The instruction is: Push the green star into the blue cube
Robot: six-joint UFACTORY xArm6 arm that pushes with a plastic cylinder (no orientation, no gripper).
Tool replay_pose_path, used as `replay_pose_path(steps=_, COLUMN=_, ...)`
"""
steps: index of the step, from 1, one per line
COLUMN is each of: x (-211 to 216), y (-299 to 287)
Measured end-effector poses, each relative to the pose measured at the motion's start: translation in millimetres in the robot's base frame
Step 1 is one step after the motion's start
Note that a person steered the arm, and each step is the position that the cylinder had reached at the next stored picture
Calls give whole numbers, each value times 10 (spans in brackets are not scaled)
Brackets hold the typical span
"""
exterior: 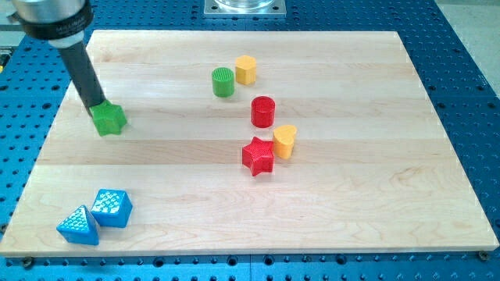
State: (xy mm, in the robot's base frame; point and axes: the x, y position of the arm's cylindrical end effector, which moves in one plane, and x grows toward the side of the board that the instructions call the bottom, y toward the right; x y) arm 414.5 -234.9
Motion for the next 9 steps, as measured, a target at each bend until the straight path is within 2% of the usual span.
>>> replay_pose_path(steps=1, x=353, y=-14)
replay_pose_path(steps=2, x=2, y=180)
replay_pose_path(steps=3, x=-570, y=182)
replay_pose_path(steps=4, x=-673, y=231)
replay_pose_path(steps=5, x=89, y=231)
replay_pose_path(steps=6, x=659, y=228)
replay_pose_path(steps=7, x=602, y=291)
replay_pose_path(steps=8, x=-109, y=387)
replay_pose_path(steps=9, x=-309, y=389)
